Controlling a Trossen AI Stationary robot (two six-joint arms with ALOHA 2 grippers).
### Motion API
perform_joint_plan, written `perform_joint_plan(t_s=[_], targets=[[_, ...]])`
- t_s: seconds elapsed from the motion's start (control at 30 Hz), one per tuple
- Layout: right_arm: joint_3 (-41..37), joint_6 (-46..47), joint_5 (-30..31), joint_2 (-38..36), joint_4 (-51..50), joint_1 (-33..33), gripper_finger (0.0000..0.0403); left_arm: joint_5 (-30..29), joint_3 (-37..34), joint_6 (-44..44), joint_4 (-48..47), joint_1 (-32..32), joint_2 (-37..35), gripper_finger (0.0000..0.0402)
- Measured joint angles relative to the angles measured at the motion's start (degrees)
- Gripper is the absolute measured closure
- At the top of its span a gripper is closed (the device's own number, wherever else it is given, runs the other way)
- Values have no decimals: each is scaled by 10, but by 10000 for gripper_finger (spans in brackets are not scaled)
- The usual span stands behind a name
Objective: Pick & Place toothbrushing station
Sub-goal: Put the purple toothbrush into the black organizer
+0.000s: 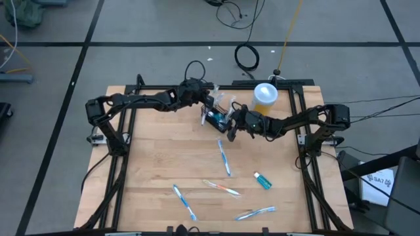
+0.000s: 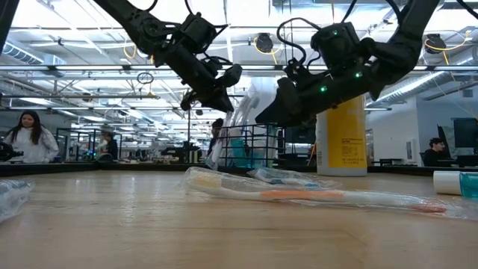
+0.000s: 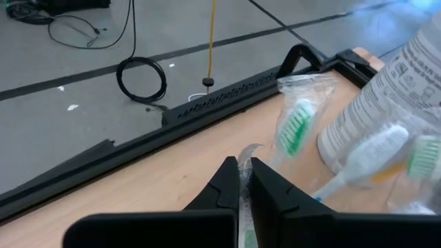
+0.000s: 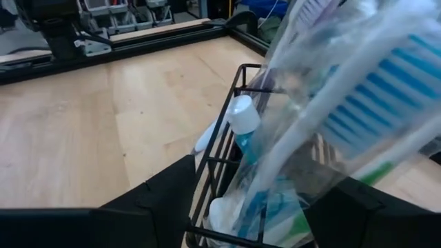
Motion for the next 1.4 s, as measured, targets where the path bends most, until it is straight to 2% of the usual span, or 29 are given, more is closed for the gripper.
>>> perform_joint_plan(t_s=[0.17,0.33,0.67,0.73,0.87,0.93,1.07,1.4], targets=[[0,1,-6,1,-1,-9,197,1,0,-18,17,6,1,390],[0,5,-64,1,1,-25,199,1,-1,-24,63,7,1,396],[-1,9,-66,2,15,-37,200,-14,1,-41,59,5,22,396],[-1,12,-66,2,13,-38,200,0,1,-41,87,4,34,392],[-1,11,-90,1,12,-46,200,72,1,-39,163,-11,47,399],[-2,14,-108,1,11,-49,200,86,1,-33,162,-16,48,401],[-1,19,-108,2,-1,-51,200,43,1,-23,161,-9,48,401],[-1,24,-109,2,-16,-50,200,44,1,-35,213,33,49,399]])
